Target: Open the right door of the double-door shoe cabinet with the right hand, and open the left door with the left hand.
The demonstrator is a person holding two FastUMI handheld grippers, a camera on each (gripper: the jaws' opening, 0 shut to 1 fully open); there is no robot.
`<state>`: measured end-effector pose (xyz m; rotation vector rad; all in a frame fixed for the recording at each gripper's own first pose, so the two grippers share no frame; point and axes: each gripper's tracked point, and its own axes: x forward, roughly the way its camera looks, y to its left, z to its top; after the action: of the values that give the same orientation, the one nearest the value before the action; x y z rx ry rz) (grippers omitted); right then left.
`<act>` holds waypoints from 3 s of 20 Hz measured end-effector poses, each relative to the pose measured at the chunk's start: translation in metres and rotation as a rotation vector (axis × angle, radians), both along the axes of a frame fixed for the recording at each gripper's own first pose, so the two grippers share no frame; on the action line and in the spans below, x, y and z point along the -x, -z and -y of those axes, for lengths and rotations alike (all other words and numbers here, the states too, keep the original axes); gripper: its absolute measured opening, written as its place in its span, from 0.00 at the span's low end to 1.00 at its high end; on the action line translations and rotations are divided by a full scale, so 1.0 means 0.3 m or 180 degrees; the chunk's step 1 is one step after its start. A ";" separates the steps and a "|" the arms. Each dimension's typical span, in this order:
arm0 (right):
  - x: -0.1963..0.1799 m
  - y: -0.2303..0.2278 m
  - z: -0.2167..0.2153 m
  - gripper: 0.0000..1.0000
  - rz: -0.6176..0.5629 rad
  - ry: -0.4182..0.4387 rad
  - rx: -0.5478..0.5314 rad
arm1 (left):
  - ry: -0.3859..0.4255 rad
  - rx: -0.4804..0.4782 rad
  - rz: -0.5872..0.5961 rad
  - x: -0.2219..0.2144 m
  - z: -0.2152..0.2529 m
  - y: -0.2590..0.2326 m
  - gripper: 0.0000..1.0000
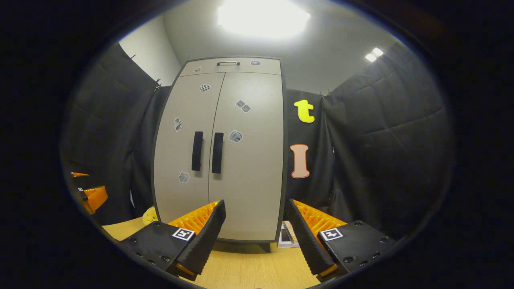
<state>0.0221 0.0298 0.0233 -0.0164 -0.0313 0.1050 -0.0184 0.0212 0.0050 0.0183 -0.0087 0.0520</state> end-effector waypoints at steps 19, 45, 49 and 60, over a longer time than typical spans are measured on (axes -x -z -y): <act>-0.391 -0.212 -0.267 0.96 0.0164 -0.0407 -0.0147 | -0.0334 -0.0100 -0.0089 0.086 -0.127 0.033 0.94; -0.881 -0.188 -0.503 0.79 -0.0549 -0.0419 0.0016 | -0.0710 -0.0091 -0.0296 0.185 -0.289 0.125 0.94; -0.890 -0.181 -0.513 0.65 -0.0682 -0.0402 -0.0099 | -0.0719 -0.0087 -0.0292 0.191 -0.300 0.122 0.94; -0.870 -0.166 -0.522 0.08 -0.0864 -0.0481 -0.0232 | -0.0733 -0.0138 -0.0201 0.239 -0.325 0.074 0.94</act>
<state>0.2831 0.1863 0.0732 0.0732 0.2352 0.2563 -0.0901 0.1187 -0.0172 0.0644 0.0556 0.2815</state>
